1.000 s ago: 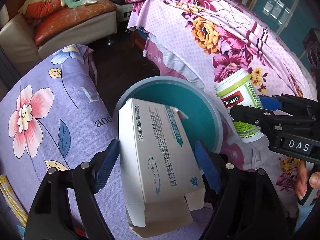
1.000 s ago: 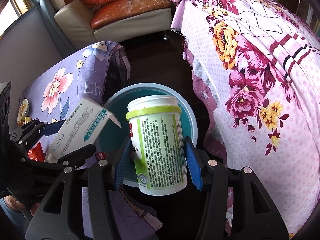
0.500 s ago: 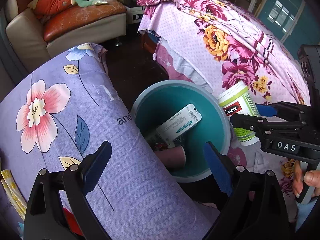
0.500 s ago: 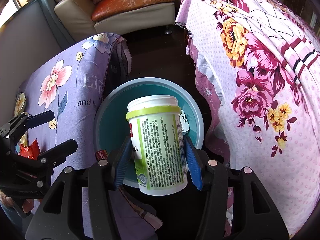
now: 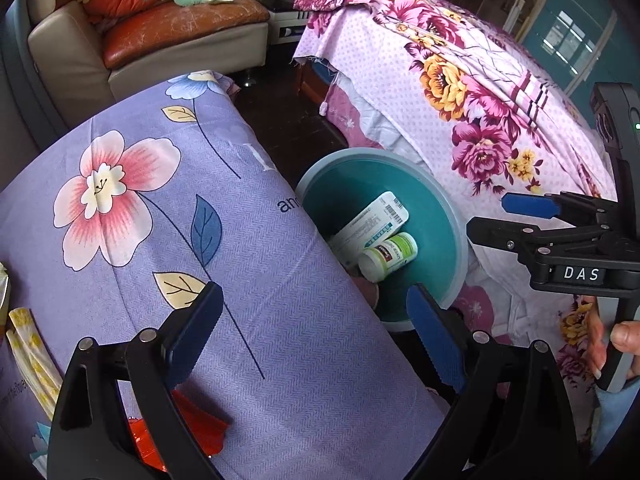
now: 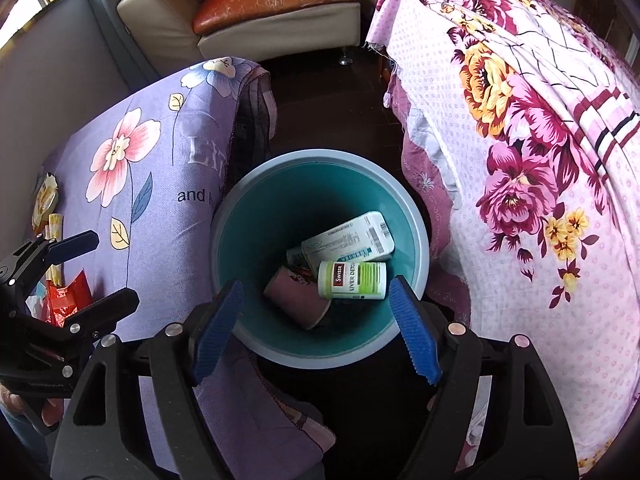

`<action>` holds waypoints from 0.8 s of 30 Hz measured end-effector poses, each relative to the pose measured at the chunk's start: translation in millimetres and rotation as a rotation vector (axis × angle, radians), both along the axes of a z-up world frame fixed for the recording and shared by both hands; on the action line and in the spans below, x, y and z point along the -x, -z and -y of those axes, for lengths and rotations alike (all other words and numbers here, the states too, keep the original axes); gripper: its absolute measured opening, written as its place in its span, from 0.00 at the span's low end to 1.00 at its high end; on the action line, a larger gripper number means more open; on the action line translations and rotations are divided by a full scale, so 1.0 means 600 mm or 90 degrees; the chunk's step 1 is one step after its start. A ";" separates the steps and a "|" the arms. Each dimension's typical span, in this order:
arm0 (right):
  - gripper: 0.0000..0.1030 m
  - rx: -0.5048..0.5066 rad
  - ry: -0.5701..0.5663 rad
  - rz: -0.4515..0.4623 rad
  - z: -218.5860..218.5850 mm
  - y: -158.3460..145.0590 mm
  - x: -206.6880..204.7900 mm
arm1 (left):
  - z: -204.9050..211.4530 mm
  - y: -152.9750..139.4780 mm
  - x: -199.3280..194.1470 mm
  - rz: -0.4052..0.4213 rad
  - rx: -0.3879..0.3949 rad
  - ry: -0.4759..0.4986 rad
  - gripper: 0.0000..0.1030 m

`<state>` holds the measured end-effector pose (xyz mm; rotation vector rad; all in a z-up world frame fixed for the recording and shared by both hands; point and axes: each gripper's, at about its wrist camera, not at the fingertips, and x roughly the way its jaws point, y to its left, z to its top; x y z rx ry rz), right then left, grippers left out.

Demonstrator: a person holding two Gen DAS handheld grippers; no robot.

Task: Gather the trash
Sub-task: 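Move both grippers back toward the remaining wrappers on the table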

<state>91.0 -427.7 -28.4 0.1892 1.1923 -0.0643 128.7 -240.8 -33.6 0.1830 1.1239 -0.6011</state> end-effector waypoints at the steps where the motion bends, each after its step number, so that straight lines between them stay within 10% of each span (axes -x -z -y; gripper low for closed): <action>1: 0.72 0.001 -0.002 0.001 -0.006 -0.004 0.003 | -0.008 -0.003 0.004 0.002 0.001 -0.003 0.90; 24: 0.79 0.038 -0.183 -0.026 -0.304 -0.038 0.077 | -0.351 -0.042 0.116 0.025 -0.024 -0.136 0.91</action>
